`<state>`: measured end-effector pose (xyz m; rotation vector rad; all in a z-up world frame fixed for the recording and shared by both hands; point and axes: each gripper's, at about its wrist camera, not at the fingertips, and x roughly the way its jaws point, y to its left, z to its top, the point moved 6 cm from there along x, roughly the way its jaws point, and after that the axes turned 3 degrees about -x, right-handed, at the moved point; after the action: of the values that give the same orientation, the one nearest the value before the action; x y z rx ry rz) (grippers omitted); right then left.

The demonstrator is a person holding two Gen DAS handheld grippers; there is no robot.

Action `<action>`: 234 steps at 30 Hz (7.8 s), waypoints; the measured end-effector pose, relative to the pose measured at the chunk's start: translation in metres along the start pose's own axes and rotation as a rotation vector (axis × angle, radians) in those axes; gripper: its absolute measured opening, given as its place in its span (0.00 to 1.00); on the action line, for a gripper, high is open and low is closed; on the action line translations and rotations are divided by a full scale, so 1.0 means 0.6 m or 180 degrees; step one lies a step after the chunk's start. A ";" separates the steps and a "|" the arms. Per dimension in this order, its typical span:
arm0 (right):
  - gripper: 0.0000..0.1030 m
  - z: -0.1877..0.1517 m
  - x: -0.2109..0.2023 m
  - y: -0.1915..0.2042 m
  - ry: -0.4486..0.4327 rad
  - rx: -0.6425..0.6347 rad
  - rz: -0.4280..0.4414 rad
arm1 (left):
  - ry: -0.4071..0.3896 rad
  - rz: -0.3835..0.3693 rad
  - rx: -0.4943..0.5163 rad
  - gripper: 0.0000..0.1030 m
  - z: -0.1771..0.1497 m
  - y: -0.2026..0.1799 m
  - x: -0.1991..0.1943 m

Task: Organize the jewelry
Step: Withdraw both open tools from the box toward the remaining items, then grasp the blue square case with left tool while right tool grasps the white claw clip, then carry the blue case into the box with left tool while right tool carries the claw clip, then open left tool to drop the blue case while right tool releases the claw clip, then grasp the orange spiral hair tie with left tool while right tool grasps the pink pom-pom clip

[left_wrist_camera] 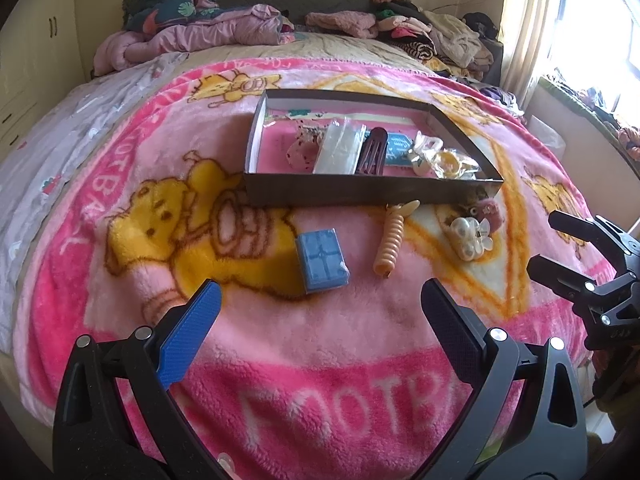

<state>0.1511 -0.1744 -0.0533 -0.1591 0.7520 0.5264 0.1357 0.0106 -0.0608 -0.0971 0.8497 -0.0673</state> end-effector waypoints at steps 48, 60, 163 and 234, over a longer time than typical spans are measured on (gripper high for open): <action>0.36 -0.005 0.138 -0.002 0.0319 0.0075 0.0190 | 0.0205 -0.0089 -0.0168 0.27 -0.003 0.011 0.112; 0.36 -0.002 0.117 0.048 0.0292 -0.0126 0.0339 | 0.0130 -0.0112 -0.0190 0.27 0.005 0.018 0.080; 0.36 0.188 0.231 -0.040 0.0075 -0.0009 0.0064 | 0.0057 -0.0270 -0.0053 0.27 0.190 0.038 0.191; 0.82 0.096 0.065 -0.060 -0.0029 0.0092 0.0002 | -0.0069 -0.0265 -0.0044 0.72 0.128 0.003 0.062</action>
<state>0.2282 -0.1712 -0.0404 -0.1296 0.7504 0.5163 0.2182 0.0133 -0.0384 -0.1458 0.8245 -0.1384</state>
